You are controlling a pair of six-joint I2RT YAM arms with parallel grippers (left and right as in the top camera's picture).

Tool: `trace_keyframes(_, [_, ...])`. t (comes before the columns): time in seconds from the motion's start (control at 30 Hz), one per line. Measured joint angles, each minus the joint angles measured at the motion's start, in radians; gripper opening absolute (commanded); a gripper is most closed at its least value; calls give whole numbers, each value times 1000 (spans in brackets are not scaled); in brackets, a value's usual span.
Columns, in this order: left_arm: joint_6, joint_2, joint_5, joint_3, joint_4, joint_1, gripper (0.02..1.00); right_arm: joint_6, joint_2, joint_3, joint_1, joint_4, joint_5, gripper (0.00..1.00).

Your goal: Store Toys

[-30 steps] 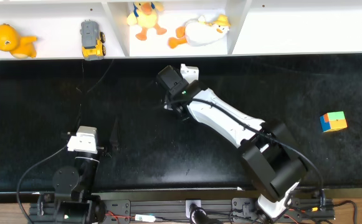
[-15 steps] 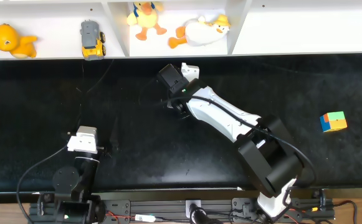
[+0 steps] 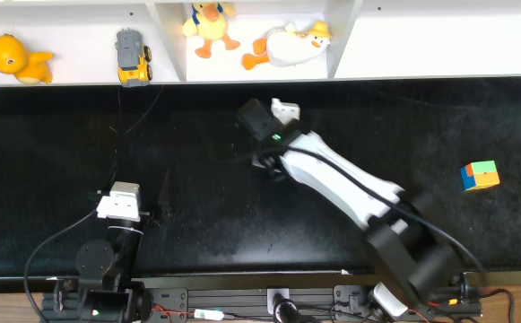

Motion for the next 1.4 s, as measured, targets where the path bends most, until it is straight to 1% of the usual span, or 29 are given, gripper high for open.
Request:
trace_keyframes(0.1, [0,0,0,0,0,0,998,-14,-136,-103,-45,-5,-5,117])
trace_keyframes(0.2, [0,0,0,0,0,0,996,-61,-259,-190,-133,-23,-20,102])
trace_keyframes(0.3, [0,0,0,0,0,0,998,-137,-339,-227,-245,-78,-32,95])
trace_keyframes(0.43, [0,0,0,0,0,0,998,-281,-389,-222,-398,-128,-55,102])
trace_keyframes(0.53, [0,0,0,0,0,0,998,-386,-390,-201,-482,-160,-66,99])
trace_keyframes(0.6, [0,0,0,0,0,0,998,-452,-388,-173,-515,-166,-70,126])
trace_keyframes(0.8, [0,0,0,0,0,0,998,-673,-329,21,-531,-163,-64,141])
trace_keyframes(0.93, [0,0,0,0,0,0,998,-772,-243,137,-531,-164,-26,141])
trace_keyframes(1.03, [0,0,0,0,0,0,996,-817,-157,210,-531,-161,8,139])
trace_keyframes(1.17, [0,0,0,0,0,0,998,-847,-58,285,-533,-158,40,148])
trace_keyframes(1.4, [0,0,0,0,0,0,998,-870,34,346,-552,-88,54,183])
